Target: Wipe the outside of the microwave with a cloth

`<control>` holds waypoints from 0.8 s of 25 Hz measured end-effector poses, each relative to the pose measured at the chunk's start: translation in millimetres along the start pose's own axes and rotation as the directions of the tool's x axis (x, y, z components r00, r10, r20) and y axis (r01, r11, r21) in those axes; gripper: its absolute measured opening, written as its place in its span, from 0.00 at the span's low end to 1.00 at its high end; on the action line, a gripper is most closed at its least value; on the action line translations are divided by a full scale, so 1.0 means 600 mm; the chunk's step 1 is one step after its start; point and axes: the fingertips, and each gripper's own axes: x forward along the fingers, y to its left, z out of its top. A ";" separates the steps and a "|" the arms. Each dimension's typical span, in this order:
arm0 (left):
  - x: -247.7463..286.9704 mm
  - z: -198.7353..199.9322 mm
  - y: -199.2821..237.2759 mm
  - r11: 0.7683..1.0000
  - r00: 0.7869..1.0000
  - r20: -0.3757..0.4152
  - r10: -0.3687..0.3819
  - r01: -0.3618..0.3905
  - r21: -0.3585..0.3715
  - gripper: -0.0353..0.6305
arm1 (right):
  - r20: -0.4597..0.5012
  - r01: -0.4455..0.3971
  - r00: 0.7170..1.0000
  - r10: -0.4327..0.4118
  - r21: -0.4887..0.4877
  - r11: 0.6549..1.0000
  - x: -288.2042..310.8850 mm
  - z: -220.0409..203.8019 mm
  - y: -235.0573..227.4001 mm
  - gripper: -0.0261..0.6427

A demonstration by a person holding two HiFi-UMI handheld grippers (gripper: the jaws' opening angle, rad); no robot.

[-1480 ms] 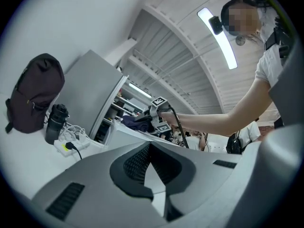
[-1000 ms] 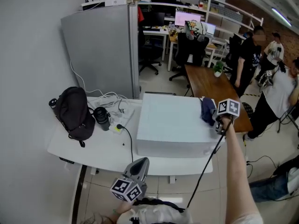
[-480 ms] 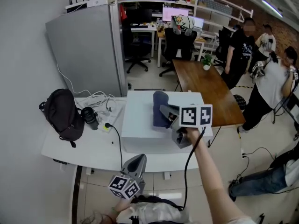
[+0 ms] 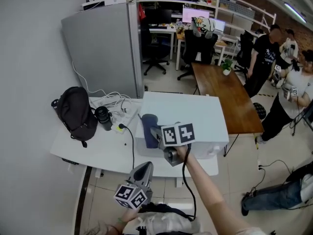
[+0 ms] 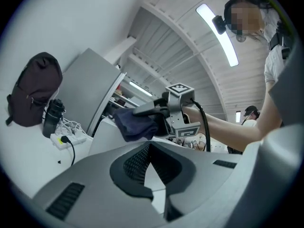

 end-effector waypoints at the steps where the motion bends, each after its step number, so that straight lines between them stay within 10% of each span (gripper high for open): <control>1: -0.003 -0.001 0.001 1.000 1.000 0.000 0.004 -0.004 -0.001 0.03 | 0.007 0.027 1.000 -0.027 0.017 0.999 -0.015 -0.002 -0.024 0.15; 7: 0.005 -0.008 -0.015 1.000 1.000 -0.006 -0.026 0.026 -0.008 0.03 | 0.060 0.219 0.971 -0.230 0.151 0.964 -0.162 -0.021 -0.205 0.15; 14: 0.021 -0.022 -0.033 0.997 0.996 -0.036 -0.076 0.076 -0.011 0.03 | 0.116 0.421 0.873 -0.474 0.315 0.851 -0.380 -0.069 -0.375 0.15; 20: 0.027 -0.025 -0.033 0.996 0.995 -0.044 -0.090 0.090 -0.021 0.03 | 0.161 0.459 0.824 -0.544 0.376 0.805 -0.471 -0.073 -0.410 0.15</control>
